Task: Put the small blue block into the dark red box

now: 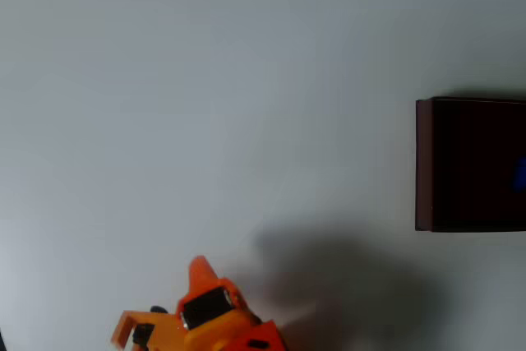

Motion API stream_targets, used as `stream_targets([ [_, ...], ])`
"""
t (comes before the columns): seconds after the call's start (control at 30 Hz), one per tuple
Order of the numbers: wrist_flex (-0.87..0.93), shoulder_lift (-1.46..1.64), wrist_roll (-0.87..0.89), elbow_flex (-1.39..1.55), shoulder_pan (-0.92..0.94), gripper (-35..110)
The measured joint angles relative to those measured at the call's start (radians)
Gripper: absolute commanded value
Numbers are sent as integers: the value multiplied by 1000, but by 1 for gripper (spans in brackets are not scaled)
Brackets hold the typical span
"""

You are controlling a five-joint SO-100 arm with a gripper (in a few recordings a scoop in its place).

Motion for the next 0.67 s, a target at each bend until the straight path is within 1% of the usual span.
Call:
stream_targets([
  [0.17, -8, 23, 3, 100, -64, 0],
  [0.67, -25, 29, 29, 141, -69, 0],
])
